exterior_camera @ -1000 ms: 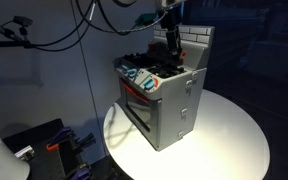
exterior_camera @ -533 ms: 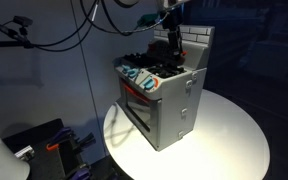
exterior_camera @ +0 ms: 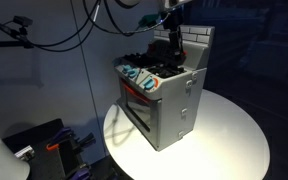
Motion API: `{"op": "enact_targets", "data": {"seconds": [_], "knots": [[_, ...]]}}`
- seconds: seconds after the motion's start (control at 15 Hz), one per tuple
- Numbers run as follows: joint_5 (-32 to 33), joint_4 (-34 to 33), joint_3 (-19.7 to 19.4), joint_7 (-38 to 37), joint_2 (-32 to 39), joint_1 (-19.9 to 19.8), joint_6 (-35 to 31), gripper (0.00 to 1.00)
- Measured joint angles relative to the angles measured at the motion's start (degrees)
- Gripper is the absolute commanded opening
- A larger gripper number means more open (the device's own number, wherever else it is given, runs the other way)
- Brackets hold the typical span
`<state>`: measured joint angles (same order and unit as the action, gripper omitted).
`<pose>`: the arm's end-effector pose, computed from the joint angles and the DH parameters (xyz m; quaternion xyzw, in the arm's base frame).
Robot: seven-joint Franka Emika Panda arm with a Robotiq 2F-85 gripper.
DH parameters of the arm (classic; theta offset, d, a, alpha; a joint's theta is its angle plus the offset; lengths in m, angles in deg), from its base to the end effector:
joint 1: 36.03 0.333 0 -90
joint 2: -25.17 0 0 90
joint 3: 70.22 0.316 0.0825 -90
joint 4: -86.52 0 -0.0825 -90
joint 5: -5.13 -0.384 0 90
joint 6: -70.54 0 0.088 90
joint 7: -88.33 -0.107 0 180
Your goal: Press the top right orange button on the stove
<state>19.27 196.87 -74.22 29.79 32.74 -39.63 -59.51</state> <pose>0.6042 -0.0855 0.4433 0.8645 -0.4799 0.1404 0.0512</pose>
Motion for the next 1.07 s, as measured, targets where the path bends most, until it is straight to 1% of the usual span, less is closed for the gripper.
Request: {"op": "enact_targets", "data": {"seconds": [1.07], "knots": [[0.0,-2.6,-1.0,0.0,2.4,0.4,0.1,1.00]]}}
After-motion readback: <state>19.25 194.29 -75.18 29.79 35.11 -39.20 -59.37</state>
